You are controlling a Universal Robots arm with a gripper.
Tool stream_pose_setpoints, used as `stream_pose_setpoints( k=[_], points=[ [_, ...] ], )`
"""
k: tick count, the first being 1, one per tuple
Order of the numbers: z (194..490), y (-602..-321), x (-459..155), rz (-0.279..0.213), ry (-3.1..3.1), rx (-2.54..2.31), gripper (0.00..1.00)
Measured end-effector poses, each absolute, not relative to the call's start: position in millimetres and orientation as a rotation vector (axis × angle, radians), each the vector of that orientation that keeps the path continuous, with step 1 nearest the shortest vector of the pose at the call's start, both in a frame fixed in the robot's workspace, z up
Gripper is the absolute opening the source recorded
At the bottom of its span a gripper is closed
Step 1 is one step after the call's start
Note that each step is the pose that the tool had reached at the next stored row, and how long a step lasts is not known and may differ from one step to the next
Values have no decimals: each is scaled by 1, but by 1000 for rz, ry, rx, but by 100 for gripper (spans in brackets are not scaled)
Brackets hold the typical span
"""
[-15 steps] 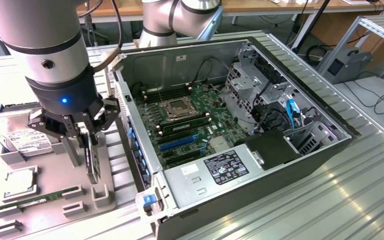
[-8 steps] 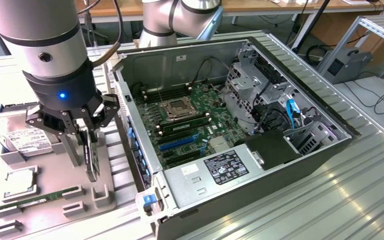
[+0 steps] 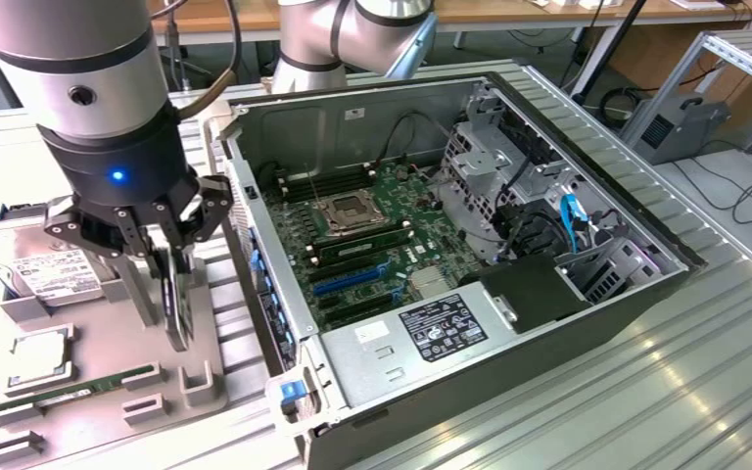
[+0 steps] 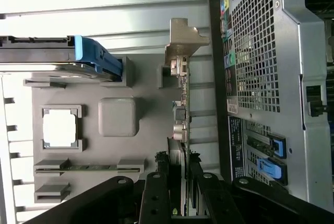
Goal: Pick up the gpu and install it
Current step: 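Pick up the gpu and move the gpu toward the slot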
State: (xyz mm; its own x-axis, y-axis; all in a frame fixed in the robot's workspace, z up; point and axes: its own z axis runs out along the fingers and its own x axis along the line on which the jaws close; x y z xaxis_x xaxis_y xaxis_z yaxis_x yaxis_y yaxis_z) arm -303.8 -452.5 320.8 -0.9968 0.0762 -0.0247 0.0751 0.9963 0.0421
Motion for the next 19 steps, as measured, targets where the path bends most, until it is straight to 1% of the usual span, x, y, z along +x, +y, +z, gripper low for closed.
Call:
stream_pose_setpoints(
  k=[19],
  points=[
    [342, -450, -304, 64, 3113, 118, 26]
  ],
)
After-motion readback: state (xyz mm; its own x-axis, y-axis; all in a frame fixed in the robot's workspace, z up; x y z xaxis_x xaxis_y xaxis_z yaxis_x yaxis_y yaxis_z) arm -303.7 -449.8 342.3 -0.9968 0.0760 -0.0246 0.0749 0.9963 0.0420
